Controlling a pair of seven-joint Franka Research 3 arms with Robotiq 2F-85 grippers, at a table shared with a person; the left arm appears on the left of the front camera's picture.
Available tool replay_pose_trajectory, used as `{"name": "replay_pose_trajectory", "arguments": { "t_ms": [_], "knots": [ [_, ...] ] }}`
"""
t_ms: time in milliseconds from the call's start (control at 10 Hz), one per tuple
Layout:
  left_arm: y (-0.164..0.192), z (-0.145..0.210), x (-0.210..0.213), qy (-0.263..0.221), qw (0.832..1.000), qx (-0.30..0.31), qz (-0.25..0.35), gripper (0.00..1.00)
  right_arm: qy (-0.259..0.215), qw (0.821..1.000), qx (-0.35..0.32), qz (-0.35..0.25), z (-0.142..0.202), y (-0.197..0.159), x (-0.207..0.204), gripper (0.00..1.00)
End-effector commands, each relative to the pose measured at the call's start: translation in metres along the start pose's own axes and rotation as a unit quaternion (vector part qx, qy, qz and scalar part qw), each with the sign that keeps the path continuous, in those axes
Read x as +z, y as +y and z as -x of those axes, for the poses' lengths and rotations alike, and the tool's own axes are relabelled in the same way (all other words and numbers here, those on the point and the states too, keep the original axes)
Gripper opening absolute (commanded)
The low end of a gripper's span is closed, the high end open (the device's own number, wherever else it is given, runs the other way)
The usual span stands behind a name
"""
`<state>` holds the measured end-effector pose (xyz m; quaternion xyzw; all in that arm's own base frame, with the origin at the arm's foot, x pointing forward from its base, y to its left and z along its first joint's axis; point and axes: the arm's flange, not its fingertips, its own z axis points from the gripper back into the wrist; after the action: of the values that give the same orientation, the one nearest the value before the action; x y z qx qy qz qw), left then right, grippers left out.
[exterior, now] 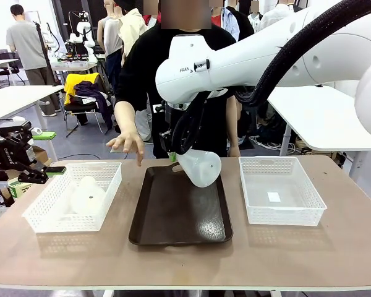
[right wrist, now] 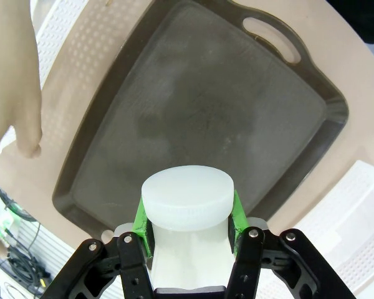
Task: Prepare the laboratory tools.
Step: Place the picked Big flask upright in the Handle tray as instructed by the person.
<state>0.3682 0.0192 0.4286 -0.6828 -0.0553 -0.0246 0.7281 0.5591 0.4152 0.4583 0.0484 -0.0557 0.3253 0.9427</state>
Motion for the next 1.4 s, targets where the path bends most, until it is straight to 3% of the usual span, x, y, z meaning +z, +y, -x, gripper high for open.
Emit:
{"name": "replay_pose_trajectory", "arguments": {
  "t_ms": [0, 700, 1000, 1300],
  "knots": [
    [-0.002, 0.0, 0.001, -0.003, 1.0, -0.003, 0.001, 1.0, 0.0, 1.0, 0.0, 0.0, 0.0, 0.0, 0.0, 0.0],
    [-0.002, 0.0, 0.001, -0.003, 1.0, -0.003, 0.001, 1.0, 0.0, 1.0, 0.0, 0.0, 0.0, 0.0, 0.0, 0.0],
    [-0.002, 0.0, 0.001, -0.003, 1.0, -0.003, 0.001, 1.0, -0.068, 0.99, 0.097, -0.074, 0.007, -0.002, 0.006, 0.0],
    [-0.002, 0.0, 0.001, -0.003, 1.0, -0.003, 0.001, 1.0, -0.158, 0.955, 0.196, -0.157, 0.022, -0.023, 0.021, 0.0]
  ]
}}
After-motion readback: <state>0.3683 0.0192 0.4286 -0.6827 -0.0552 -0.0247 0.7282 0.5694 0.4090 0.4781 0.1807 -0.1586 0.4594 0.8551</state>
